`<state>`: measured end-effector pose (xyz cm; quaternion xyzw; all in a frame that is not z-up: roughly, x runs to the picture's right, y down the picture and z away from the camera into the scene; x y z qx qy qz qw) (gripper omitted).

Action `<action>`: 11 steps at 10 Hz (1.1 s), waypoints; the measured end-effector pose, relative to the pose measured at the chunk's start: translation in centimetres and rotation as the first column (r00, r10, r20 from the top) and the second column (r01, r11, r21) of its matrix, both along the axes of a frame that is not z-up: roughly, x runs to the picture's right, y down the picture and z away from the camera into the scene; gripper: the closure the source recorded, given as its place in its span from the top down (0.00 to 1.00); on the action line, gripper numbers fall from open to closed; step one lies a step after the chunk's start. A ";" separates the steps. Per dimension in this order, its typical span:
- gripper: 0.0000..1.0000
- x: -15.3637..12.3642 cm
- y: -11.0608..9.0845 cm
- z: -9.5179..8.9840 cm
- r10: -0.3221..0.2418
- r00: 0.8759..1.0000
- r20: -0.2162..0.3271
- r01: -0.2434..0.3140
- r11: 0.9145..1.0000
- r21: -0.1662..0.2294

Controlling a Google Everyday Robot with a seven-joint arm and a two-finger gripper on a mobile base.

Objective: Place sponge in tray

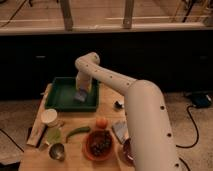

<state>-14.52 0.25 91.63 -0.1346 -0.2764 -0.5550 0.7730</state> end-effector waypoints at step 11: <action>0.33 1.3 -0.7 -0.6 -0.011 1.000 0.016 0.011 1.000 -0.011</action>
